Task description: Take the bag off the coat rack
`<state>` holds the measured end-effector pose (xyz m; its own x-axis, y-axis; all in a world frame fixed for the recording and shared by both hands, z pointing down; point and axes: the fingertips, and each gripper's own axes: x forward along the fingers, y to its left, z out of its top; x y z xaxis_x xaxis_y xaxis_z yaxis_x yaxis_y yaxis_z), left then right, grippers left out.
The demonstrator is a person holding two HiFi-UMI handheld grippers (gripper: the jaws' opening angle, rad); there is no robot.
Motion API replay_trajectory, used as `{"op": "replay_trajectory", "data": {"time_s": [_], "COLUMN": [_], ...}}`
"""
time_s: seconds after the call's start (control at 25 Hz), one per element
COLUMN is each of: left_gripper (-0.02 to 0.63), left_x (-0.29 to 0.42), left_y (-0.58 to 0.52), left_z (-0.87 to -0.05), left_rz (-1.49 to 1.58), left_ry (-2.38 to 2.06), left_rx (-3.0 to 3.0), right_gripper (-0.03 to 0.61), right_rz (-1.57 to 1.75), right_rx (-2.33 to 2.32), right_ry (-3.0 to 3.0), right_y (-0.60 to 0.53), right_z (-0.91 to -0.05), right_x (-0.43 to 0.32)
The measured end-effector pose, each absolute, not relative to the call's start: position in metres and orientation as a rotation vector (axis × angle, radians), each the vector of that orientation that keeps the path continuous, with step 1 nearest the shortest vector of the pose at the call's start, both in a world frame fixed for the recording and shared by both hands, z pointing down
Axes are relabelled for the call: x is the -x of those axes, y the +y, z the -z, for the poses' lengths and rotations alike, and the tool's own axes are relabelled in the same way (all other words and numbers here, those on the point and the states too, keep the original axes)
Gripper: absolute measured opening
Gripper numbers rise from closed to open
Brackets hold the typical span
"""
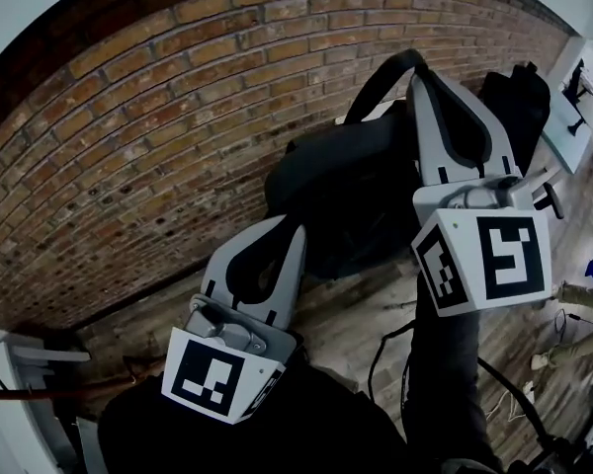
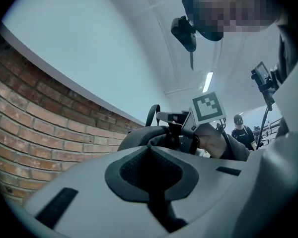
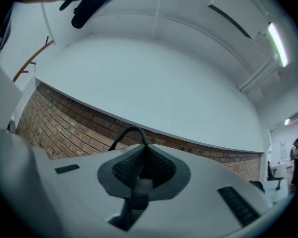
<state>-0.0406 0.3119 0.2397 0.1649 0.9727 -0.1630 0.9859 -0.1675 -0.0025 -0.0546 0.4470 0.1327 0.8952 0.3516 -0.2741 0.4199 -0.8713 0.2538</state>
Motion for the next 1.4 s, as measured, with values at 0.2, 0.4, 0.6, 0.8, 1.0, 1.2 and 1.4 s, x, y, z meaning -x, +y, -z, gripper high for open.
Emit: {"op": "replay_trajectory", "data": {"time_s": [0.2,0.4,0.6,0.8,1.0,1.2,1.4], "left_gripper": [0.052,0.155,0.200,0.235,0.132,0.050,0.037], "left_x": [0.060,0.065,0.049,0.046,0.034,0.034,0.039], "left_y": [0.325,0.332,0.332,0.340,0.349,0.359,0.372], "left_z": [-0.236,-0.238,-0.235,-0.241,-0.253,-0.256,-0.253], "left_rz": [0.229,0.219,0.254,0.223,0.129,0.099,0.108], "left_ry": [2.033,2.069,2.029,2.061,2.038,2.055,2.075], "left_rx": [-2.228,-2.220,-2.273,-2.267,-2.311,-2.283,-2.253], "right_gripper": [0.020,0.020,0.020,0.020,0.019,0.020,0.020], "right_rz": [0.299,0.296,0.309,0.304,0.286,0.275,0.277], "right_rx": [-2.739,-2.750,-2.768,-2.781,-2.788,-2.788,-2.789], "right_ry": [0.646,0.654,0.648,0.622,0.602,0.598,0.612], "right_y": [0.466,0.473,0.478,0.475,0.477,0.483,0.496], "right_z": [-0.134,-0.137,-0.140,-0.143,-0.147,-0.149,-0.151], "right_x": [0.075,0.077,0.075,0.067,0.062,0.061,0.066]}}
